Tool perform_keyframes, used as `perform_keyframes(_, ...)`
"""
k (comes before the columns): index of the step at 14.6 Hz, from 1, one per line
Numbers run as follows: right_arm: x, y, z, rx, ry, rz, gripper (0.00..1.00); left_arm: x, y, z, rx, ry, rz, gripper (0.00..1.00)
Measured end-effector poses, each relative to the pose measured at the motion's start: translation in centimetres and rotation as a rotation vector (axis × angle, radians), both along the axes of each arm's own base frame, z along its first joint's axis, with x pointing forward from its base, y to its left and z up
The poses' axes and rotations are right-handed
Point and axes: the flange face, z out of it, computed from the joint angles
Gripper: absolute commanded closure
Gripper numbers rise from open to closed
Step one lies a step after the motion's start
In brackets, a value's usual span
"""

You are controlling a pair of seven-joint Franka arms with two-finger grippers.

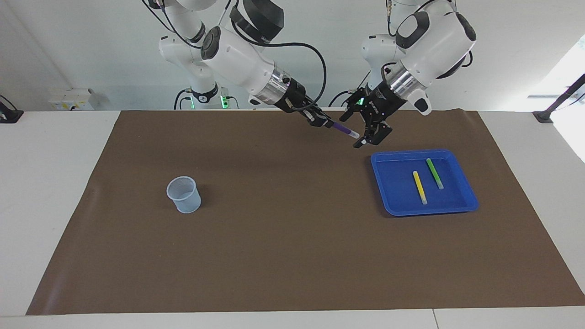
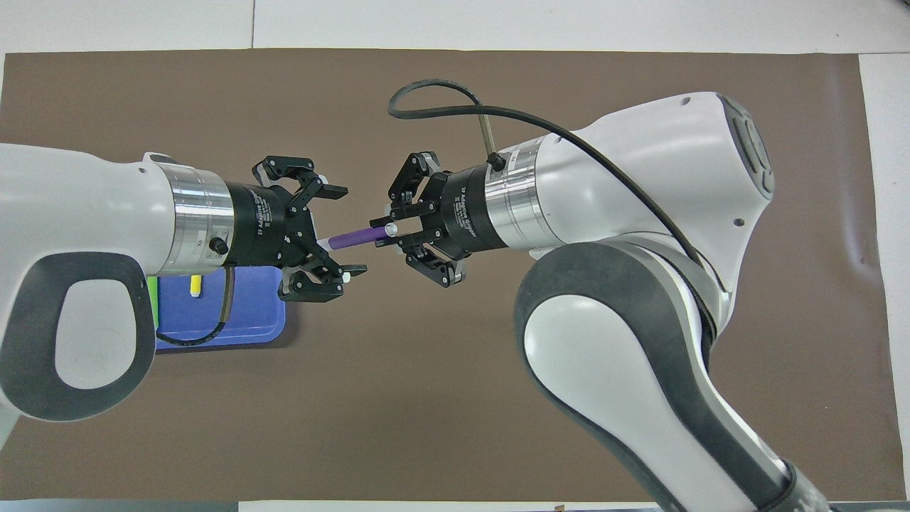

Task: Right arm passes pens to left for tray arrangement
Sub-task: 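Pass the purple pen from the right gripper to the left gripper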

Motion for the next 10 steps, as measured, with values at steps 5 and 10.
perform_keyframes(5, 0.0, 0.0, -0.1, -0.003, 0.000, 0.001, 1.00, -0.2, 0.2, 0.2, 0.000, -0.008, -0.004, 0.12)
perform_keyframes(10, -0.1, 0.2, -0.2, -0.007, -0.001, 0.006, 1.00, -0.9, -1.2, 0.2, 0.001, -0.012, -0.036, 0.14)
